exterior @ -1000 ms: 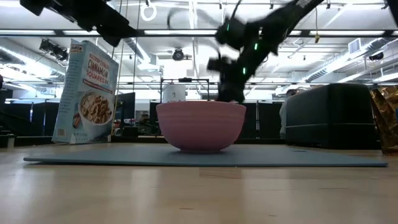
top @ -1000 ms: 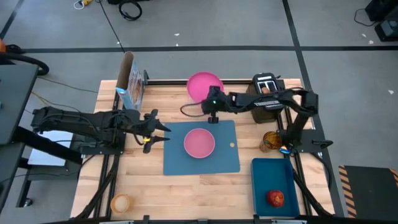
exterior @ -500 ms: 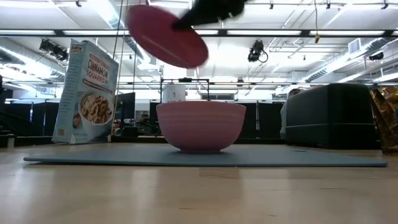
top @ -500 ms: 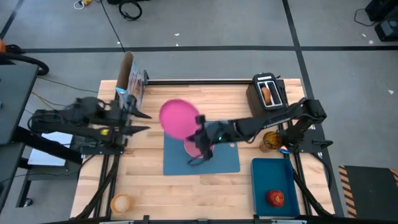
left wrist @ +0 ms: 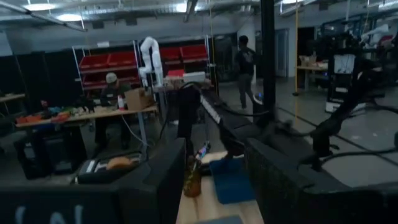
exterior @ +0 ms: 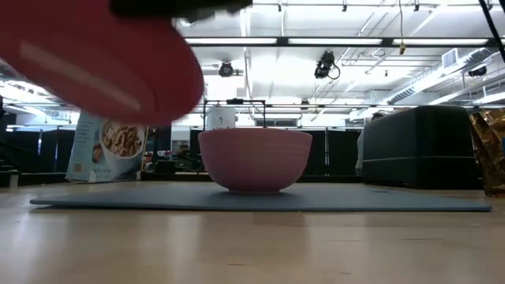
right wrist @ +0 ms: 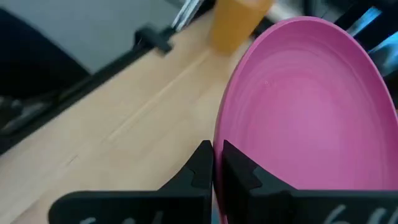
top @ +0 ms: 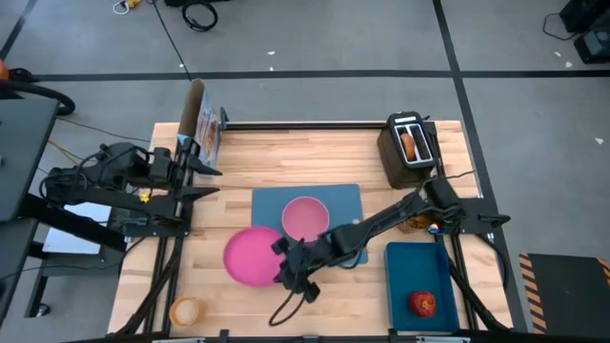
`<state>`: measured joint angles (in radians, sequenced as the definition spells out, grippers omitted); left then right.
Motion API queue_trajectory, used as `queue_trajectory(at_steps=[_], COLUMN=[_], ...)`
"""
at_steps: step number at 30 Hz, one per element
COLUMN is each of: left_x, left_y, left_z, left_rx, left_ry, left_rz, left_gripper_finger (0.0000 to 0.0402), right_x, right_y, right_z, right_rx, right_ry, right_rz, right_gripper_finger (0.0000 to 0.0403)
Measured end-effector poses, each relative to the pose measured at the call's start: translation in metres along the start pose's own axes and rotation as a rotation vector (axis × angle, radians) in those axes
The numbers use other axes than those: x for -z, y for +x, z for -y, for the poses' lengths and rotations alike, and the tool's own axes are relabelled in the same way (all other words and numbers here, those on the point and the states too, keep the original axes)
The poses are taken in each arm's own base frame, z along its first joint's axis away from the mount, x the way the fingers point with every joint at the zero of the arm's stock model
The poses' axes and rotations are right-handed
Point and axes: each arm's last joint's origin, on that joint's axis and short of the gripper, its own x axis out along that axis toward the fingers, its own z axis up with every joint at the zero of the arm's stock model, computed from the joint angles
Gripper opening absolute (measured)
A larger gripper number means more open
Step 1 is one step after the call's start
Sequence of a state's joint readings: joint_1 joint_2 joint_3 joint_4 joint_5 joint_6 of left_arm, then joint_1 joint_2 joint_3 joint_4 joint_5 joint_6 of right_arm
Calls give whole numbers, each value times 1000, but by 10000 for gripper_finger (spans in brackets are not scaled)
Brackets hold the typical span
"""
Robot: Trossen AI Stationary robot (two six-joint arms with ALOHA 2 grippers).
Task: Arrange a breakfast setting
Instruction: Put the pink plate on the bottom left of the blue placemat, then pour the cereal from the cereal box into the pink bowl
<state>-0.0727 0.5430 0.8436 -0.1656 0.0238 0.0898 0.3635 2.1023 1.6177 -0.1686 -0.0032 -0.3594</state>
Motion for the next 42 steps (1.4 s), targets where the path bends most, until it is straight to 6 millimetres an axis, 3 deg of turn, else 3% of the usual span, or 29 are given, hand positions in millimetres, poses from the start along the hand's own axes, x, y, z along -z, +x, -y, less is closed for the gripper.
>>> queue_trajectory(at_steps=[4,10,17,24,31,37,42], left_x=[4,8,12,15,20,21,22], left_y=[0,0,-1,4,13,14,14], left_z=[0,1,1,1,2,2,2], left_rx=[3,6,10,12,15,17,18], left_ry=[-20,-28,-25,-22,-22,-9,-9], left_rz=[-38,-78,-123,-150,-188,-194,-204], left_gripper_finger=[172,172,172,172,172,172,172], right_x=[19,33,29,42,53,45,26], right_y=[19,21,17,24,33,29,4], right_z=[-10,-11,-10,-6,-9,-8,-2], right_rx=[-5,80,61,16,-75,-68,-46], right_ry=[27,38,41,59,75,79,91], right_rz=[-112,-261,-243,-282,-296,-254,-225], right_gripper_finger=[18,18,19,21,59,101,136])
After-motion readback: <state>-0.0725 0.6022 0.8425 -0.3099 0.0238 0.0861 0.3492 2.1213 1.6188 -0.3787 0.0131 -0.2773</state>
